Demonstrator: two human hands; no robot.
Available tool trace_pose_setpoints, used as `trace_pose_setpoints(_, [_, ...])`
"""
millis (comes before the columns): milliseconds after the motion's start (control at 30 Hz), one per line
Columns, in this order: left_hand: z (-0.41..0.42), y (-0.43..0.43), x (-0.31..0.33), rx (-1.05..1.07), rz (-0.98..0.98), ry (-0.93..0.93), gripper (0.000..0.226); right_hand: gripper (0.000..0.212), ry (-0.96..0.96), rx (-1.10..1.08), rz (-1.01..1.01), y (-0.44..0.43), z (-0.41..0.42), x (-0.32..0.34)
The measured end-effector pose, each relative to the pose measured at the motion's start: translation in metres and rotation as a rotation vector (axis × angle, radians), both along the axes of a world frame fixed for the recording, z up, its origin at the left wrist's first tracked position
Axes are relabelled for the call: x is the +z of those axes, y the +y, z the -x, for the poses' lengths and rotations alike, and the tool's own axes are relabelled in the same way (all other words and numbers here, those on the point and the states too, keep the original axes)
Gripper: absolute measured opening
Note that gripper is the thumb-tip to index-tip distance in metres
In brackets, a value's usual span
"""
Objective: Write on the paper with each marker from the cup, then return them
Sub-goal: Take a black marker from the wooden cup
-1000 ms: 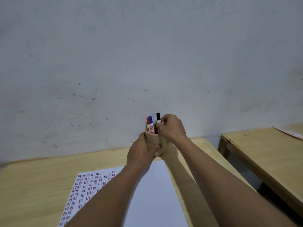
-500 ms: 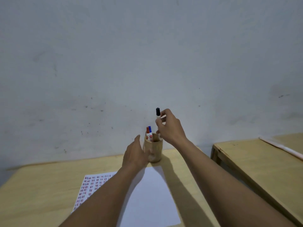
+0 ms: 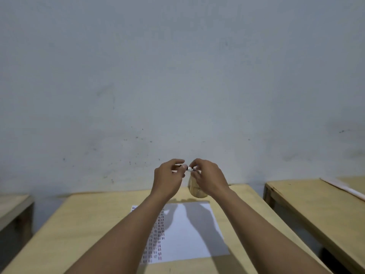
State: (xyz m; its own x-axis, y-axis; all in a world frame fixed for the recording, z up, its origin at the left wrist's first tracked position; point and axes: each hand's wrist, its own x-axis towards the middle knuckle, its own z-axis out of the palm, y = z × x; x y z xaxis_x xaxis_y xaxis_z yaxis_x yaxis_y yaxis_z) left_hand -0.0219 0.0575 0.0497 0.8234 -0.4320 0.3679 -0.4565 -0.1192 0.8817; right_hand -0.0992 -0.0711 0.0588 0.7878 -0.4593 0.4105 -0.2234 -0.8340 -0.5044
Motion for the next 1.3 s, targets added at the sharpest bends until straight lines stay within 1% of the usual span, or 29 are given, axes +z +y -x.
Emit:
trace_pose_setpoints(33, [0.001, 0.004, -0.001, -0.009, -0.003, 0.001, 0.013, 0.016, 0.003, 0.002, 0.003, 0.004, 0.002, -0.001])
trace_pose_setpoints(133, [0.004, 0.015, -0.002, 0.006, 0.012, 0.013, 0.019, 0.023, 0.002, 0.012, 0.011, 0.013, 0.006, -0.005])
trace_pose_setpoints(233, [0.007, 0.022, -0.003, 0.063, 0.099, 0.075, 0.016, 0.031, -0.086, 0.009, -0.019, 0.025, 0.013, -0.009])
trace_pose_setpoints(267, [0.006, 0.024, -0.005, 0.085, 0.125, 0.091, 0.016, 0.027, -0.146, -0.001, -0.039, 0.031, 0.016, -0.012])
trace_pose_setpoints(333, [0.006, 0.029, -0.007, 0.11, 0.159, 0.106, 0.016, 0.008, -0.247, -0.055, -0.107, 0.045, 0.022, -0.017])
trace_pose_setpoints(367, [0.007, 0.031, -0.008, 0.116, 0.17, 0.11, 0.017, 0.008, -0.271, -0.079, -0.158, 0.053, 0.025, -0.019])
trace_pose_setpoints(400, [0.007, 0.033, -0.009, 0.118, 0.176, 0.112, 0.017, 0.016, -0.276, -0.092, -0.227, 0.06, 0.027, -0.021])
trace_pose_setpoints(433, [0.008, 0.035, -0.01, 0.112, 0.176, 0.112, 0.017, 0.022, -0.261, -0.092, -0.332, 0.065, 0.028, -0.022])
trace_pose_setpoints(467, [0.01, 0.038, -0.01, 0.098, 0.169, 0.11, 0.016, 0.029, -0.248, -0.076, -0.499, 0.07, 0.029, -0.021])
trace_pose_setpoints(533, [0.012, 0.043, -0.012, 0.055, 0.153, 0.11, 0.015, 0.036, -0.248, 0.009, -0.974, 0.08, 0.029, -0.017])
trace_pose_setpoints(567, [0.013, 0.047, -0.014, 0.032, 0.148, 0.114, 0.015, 0.034, -0.275, 0.052, -1.195, 0.083, 0.029, -0.016])
trace_pose_setpoints(600, [0.014, 0.05, -0.016, 0.015, 0.142, 0.116, 0.015, 0.03, -0.315, 0.088, -1.369, 0.086, 0.028, -0.015])
trace_pose_setpoints(667, [0.015, 0.056, -0.018, -0.001, 0.129, 0.105, 0.015, 0.021, -0.391, 0.131, -1.603, 0.088, 0.023, -0.017])
trace_pose_setpoints(700, [0.015, 0.058, -0.019, 0.001, 0.125, 0.1, 0.016, 0.019, -0.414, 0.144, -1.654, 0.09, 0.02, -0.018])
trace_pose_setpoints(900, [0.016, 0.071, -0.022, 0.065, 0.098, 0.054, 0.017, 0.015, -0.485, 0.208, -1.658, 0.102, 0.008, -0.028])
trace_pose_setpoints(1133, [0.006, 0.08, -0.034, 0.102, 0.058, 0.106, 0.022, 0.015, -0.47, 0.233, -1.603, 0.111, -0.001, -0.041])
trace_pose_setpoints(1300, [-0.006, 0.088, -0.044, 0.11, 0.015, 0.138, 0.024, 0.016, -0.462, 0.209, -1.562, 0.12, -0.01, -0.052])
